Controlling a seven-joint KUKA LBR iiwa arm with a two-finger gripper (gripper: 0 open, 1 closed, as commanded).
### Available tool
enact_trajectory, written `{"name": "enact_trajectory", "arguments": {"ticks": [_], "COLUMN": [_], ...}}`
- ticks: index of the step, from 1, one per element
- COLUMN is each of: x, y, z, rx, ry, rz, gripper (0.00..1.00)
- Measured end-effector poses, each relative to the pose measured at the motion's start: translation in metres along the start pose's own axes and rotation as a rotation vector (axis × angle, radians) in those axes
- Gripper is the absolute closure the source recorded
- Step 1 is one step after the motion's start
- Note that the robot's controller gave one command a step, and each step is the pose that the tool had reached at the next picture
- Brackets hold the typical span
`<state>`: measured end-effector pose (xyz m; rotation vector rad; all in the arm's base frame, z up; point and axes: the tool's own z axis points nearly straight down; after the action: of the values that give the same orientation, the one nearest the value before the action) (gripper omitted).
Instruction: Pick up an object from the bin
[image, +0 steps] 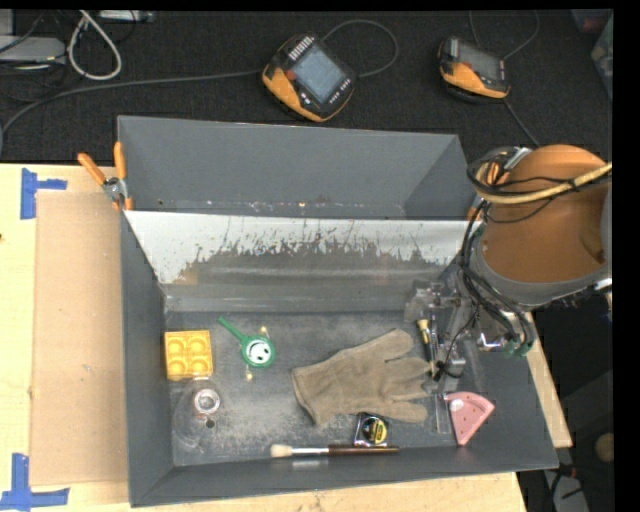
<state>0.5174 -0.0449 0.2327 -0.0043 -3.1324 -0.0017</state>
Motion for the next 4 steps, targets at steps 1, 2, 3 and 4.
{"name": "enact_trajectory", "arguments": {"ticks": [1,2,3,4], "x": [-0.001,-0.052,-0.042,-0.058], "y": [0.000,0.048,0.086,0.099], "z": [-0.004,0.114,0.071,0.135], "rx": [0.001,0.001,0.003,-0.001], "ry": [-0.007,-0.010,-0.018,-0.001], "rz": [-0.002,-0.150,-0.276,-0.640], "gripper": [0.00,0.00,0.00,0.00]}}
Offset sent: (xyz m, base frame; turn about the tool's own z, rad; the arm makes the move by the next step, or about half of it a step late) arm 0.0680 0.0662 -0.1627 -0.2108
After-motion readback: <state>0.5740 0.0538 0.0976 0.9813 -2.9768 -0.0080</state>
